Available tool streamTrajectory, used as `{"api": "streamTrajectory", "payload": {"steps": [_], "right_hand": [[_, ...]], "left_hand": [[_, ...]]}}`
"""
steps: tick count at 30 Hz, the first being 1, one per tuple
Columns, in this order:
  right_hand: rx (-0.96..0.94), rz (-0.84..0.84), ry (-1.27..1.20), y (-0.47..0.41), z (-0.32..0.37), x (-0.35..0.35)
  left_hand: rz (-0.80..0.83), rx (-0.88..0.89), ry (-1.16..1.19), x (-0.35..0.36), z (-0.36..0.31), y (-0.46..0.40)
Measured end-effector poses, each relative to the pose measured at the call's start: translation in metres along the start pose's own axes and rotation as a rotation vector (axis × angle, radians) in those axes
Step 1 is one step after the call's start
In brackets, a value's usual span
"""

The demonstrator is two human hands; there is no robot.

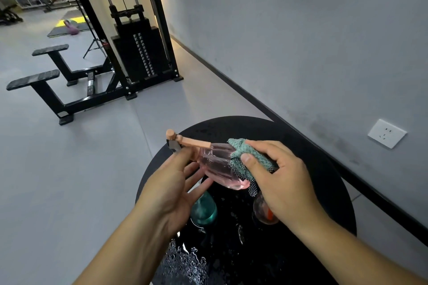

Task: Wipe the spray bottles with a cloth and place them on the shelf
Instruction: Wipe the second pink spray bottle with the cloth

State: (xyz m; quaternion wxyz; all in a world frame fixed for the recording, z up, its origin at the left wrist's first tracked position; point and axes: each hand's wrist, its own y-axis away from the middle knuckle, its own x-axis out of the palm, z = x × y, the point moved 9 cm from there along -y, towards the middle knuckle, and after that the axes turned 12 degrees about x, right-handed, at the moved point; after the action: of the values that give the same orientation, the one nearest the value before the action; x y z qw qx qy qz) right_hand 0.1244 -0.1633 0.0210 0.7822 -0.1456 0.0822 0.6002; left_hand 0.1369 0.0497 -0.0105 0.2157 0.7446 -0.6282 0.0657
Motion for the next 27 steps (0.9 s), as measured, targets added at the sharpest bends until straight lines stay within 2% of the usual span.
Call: {"api": "streamTrajectory", "payload": {"steps": [9,14,20,25,27], "right_hand": [[-0.117,0.022,0.204,0.0,0.011,0.008],[-0.305,0.119,0.462,0.009,0.034,0.032],[-0.167,0.063,0.396,-0.006,0.02,0.009],[-0.249,0.136,0.455,0.005,0.034,0.024],[-0.216,0.134,0.459,0.001,0.032,0.021]], "left_hand": [[0.0,0.025,0.014,0.005,0.007,0.004],[-0.026,0.09,-0.027,0.012,0.01,0.007],[-0.041,0.171,-0.013,0.012,-0.003,0.005],[0.0,0.169,-0.06,0.019,0.002,0.009],[-0.002,0.182,-0.072,0.017,0.001,0.008]]}}
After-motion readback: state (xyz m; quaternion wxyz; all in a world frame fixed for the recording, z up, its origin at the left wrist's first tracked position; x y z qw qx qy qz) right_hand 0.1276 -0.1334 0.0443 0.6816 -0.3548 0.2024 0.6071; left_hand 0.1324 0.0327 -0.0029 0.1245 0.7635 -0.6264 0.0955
